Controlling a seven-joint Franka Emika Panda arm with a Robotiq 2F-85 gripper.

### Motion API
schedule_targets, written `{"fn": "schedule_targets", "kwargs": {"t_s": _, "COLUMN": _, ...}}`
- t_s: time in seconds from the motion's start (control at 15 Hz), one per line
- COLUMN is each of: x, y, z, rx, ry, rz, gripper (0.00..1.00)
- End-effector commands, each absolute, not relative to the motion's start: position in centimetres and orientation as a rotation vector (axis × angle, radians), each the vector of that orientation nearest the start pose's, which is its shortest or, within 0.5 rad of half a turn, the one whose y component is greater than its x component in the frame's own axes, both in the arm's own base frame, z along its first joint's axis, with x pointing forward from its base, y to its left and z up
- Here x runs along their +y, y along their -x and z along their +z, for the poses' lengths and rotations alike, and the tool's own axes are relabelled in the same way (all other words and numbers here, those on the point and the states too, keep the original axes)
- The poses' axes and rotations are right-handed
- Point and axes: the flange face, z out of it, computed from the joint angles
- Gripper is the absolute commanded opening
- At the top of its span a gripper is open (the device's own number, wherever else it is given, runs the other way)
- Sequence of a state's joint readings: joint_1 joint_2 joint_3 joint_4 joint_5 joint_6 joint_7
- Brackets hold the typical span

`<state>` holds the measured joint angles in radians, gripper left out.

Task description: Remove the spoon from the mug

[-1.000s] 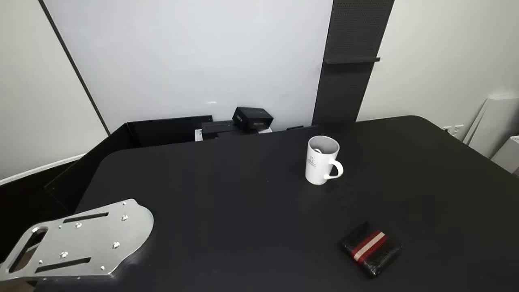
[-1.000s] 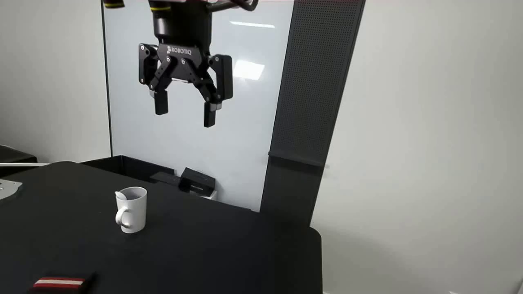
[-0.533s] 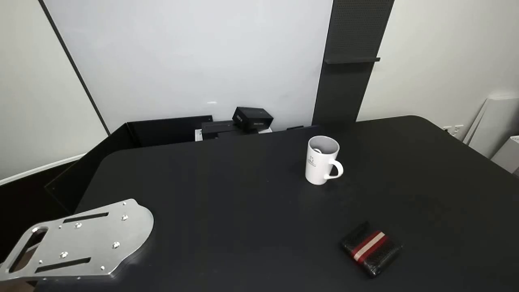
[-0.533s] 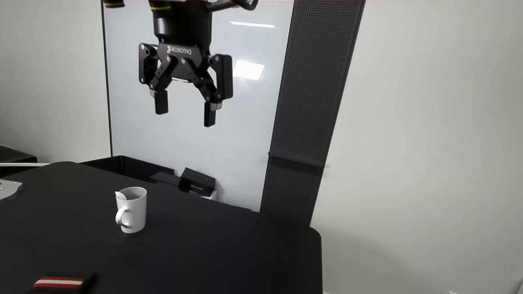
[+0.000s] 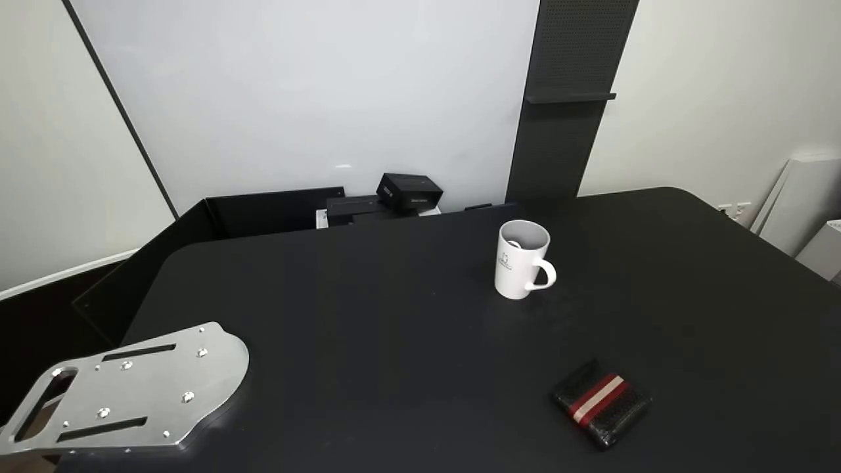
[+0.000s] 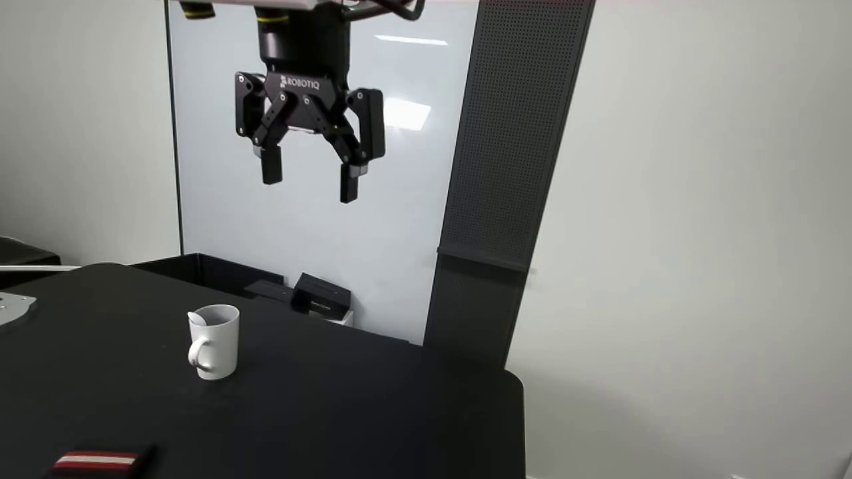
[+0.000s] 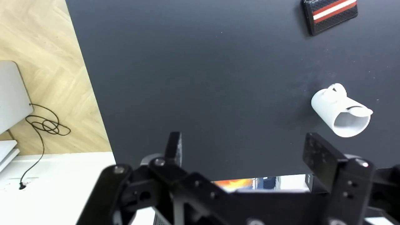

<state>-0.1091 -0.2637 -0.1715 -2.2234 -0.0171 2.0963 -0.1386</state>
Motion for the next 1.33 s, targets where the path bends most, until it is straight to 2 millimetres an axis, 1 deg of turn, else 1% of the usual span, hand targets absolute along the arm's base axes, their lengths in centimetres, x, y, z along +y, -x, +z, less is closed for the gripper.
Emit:
{"fn": "schedule_targets", "kwargs": {"t_s": 0.0, "x": -13.3, "y": -51.3, "z": 49.8, "rx": 0.177, "ry": 3.153, "rz": -0.238, "gripper": 1.00}}
{"fn": "schedule_targets", "kwargs": {"t_s": 0.13, "x": -12.4, "y": -54.0, "z": 49.6, "rx": 0.142, "ry": 3.171, "rz": -0.238, "gripper": 1.00}}
{"fn": "schedule_targets", "kwargs": {"t_s": 0.33, "x": -10.3, "y": -58.2, "z": 48.9, "rx": 0.064, "ry": 3.207, "rz": -0.234, "gripper": 1.00}}
{"fn": "schedule_targets", "kwargs": {"t_s": 0.53, "x": -7.0, "y": -62.5, "z": 47.8, "rx": -0.090, "ry": 3.286, "rz": -0.255, "gripper": 1.00}}
{"fn": "schedule_targets", "kwargs": {"t_s": 0.8, "x": -2.1, "y": -67.4, "z": 46.1, "rx": -0.354, "ry": 3.421, "rz": -0.334, "gripper": 1.00}}
{"fn": "schedule_targets", "kwargs": {"t_s": 1.0, "x": 2.0, "y": -69.7, "z": 44.5, "rx": -0.592, "ry": 3.487, "rz": -0.406, "gripper": 1.00}}
{"fn": "schedule_targets", "kwargs": {"t_s": 1.27, "x": 7.5, "y": -70.6, "z": 42.3, "rx": -0.878, "ry": 3.492, "rz": -0.502, "gripper": 1.00}}
